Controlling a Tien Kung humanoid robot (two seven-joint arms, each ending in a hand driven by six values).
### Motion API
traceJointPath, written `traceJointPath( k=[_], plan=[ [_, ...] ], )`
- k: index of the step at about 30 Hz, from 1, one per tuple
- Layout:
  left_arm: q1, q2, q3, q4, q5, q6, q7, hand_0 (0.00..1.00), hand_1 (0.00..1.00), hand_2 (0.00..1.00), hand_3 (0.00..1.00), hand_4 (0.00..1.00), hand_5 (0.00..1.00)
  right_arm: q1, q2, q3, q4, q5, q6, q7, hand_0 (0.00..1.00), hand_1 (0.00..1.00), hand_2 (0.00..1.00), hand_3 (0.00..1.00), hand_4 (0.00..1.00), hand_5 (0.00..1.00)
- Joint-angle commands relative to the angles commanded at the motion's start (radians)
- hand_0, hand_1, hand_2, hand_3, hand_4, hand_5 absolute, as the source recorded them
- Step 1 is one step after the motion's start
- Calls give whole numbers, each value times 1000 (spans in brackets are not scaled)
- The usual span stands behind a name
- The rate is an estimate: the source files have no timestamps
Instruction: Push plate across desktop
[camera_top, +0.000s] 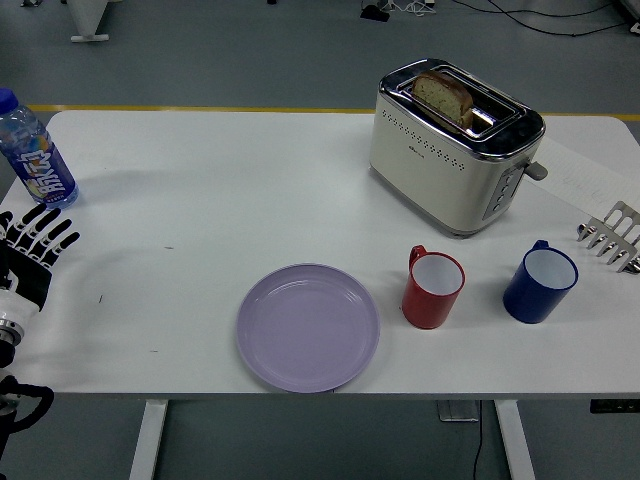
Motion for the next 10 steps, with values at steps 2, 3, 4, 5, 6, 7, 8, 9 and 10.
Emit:
traceJointPath(
  k=[2, 3, 4, 5, 6, 7, 8, 9, 10],
  plan=[
    [0, 0, -3, 1, -3, -1, 0, 482, 622, 634, 582, 416, 998, 1, 0, 2, 0, -1, 0, 0, 584, 574, 701, 627, 429, 424],
    [0, -1, -4, 1, -3, -1, 0, 487, 622, 635, 589, 453, 998, 2, 0, 2, 0, -2, 0, 0, 584, 573, 702, 626, 428, 424],
    [1, 0, -5, 2, -3, -2, 1, 487, 622, 635, 589, 453, 998, 3, 0, 3, 0, -2, 0, 0, 584, 573, 702, 626, 428, 424],
    [1, 0, -6, 2, -2, -2, 1, 487, 622, 635, 589, 453, 998, 3, 0, 3, 0, -3, 0, -1, 584, 573, 702, 626, 428, 424],
    [1, 0, -7, 3, 0, -1, 1, 487, 622, 635, 589, 453, 998, 4, 0, 4, 0, -3, 0, -1, 584, 573, 702, 626, 428, 424],
    [1, 0, -8, 3, 2, -1, 1, 487, 622, 635, 589, 453, 998, 4, 0, 4, 0, -4, 0, -1, 584, 573, 702, 626, 428, 424],
    [0, 0, -9, 3, 3, -1, 1, 487, 622, 635, 589, 453, 998, 5, 0, 5, 0, -4, 0, -1, 584, 573, 702, 626, 428, 424],
    [0, 0, -9, 3, 3, -1, 1, 487, 622, 635, 589, 453, 998, 6, 0, 5, 0, -5, 0, -1, 584, 573, 702, 626, 428, 424],
    [-1, 0, -10, 3, 3, -2, 1, 487, 622, 635, 589, 453, 998, 6, 0, 6, 0, -6, 0, -1, 584, 573, 702, 626, 428, 424]
  ],
)
